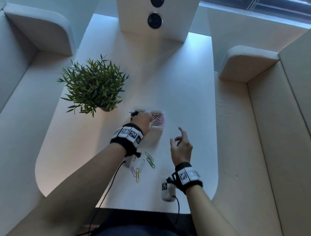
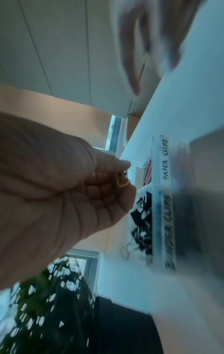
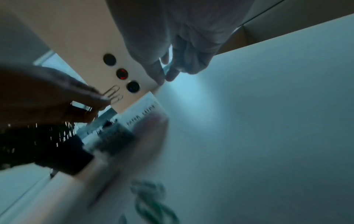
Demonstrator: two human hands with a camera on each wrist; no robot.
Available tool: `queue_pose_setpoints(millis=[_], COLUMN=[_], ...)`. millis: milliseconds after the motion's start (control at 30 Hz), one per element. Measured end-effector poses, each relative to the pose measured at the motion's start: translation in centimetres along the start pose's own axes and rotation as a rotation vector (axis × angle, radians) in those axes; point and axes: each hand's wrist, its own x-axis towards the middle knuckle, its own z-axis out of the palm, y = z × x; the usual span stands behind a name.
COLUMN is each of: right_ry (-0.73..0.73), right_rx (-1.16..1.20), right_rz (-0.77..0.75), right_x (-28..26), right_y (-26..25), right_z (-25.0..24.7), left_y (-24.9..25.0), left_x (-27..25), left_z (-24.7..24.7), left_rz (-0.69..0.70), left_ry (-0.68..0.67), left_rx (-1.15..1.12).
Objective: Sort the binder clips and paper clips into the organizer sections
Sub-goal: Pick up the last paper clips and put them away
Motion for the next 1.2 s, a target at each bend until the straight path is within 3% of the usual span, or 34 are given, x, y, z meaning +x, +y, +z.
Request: queue_pose_setpoints(millis=[100,200,333,433,533,600,633,733,767,833,967,1100,1200], right_ry=[-0.059,-0.069,-0.139,-0.311,-0.534,-0.628,-0.645,-0.611,-0.584,-0.547,-0.537,-0.530,-0.544], right_rx=[-0.041,-0.064,-0.089,-0.091,-0.262,-0.412,-0.462,-0.514,-0.505,-0.521,-0.640,-0.493,-0.490], right_rz=[0.026,0.057,0.007,-0.028,-0.114,-0.183,-0.220,-0.299,-0.322,-0.378,-0.384,-0.325,-0.365], right_x=[-3.0,-4.6,-5.6,-5.9,-6.3,-6.7,-7.0,-7.9,-8.2,-8.8,-9.9,-10.0,-9.1], right_y=[2.4,3.6,3.9,3.6,2.6,1.6,1.1,-0.6,-1.2,-1.9,-2.1,-1.4,-0.3], right_z=[-0.6,-1.2,-1.2,-0.7,0.4,1.4,2.0,4.0,4.5,5.4,6.3,6.4,6.1], left_y=[1.3,1.8,1.3,0.0,-1.6,-2.9,-3.8,-6.4,-7.3,-8.5,-9.9,-10.1,-9.7], left_x=[2.2,3.4,4.1,3.7,1.7,-0.7,-2.0,-6.3,-7.4,-8.7,-8.6,-9.6,-11.7], left_z=[0.2,0.6,0.5,0.3,-0.2,0.0,0.6,3.6,4.7,6.3,8.0,9.1,10.0], left_rz=[-0.046,-0.067,-0.055,-0.068,-0.020,0.035,0.065,0.186,0.241,0.340,0.430,0.402,0.384], left_ry=[-0.093,-0.100,-0.012,0.057,0.254,0.356,0.326,-0.062,-0.120,-0.132,0.026,0.063,0.042], left_rx=[0.153,0.178,0.042,-0.144,-0.309,-0.292,-0.247,0.060,0.166,0.301,0.357,0.242,0.184])
